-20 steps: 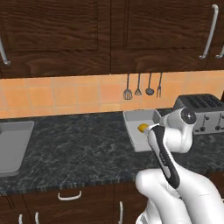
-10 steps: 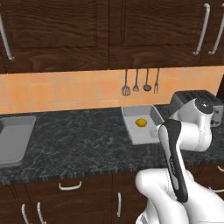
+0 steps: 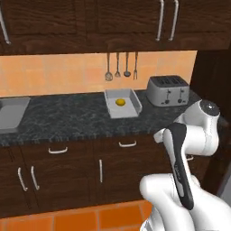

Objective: Place one lemon and one fish in each tupperware on the nearby counter, to pack two identical lunches.

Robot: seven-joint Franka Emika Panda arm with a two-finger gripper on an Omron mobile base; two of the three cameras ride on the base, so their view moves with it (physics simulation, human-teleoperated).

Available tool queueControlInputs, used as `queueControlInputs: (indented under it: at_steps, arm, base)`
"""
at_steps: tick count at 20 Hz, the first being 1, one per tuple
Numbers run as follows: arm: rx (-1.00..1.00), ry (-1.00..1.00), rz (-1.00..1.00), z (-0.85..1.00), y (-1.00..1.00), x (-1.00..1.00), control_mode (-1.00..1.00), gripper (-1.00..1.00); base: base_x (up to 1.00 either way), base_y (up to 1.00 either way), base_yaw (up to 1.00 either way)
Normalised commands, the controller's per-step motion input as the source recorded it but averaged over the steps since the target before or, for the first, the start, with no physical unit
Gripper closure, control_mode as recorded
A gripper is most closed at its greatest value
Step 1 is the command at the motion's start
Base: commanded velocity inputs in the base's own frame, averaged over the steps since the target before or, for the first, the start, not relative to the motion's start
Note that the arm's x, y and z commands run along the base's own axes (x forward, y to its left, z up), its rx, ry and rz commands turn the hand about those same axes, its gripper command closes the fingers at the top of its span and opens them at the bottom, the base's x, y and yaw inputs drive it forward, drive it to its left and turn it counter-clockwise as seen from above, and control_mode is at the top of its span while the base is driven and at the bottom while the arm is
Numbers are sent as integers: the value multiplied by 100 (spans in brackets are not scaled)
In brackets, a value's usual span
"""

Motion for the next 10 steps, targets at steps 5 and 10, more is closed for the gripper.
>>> queueControlInputs:
  at_steps: [5,10]
  arm:
    - [0,0,0,0,0,0,100,-100]
    - [0,0,0,0,0,0,100,-100]
  base:
    - [-68,-100,-4]
    - [-14,-100,0]
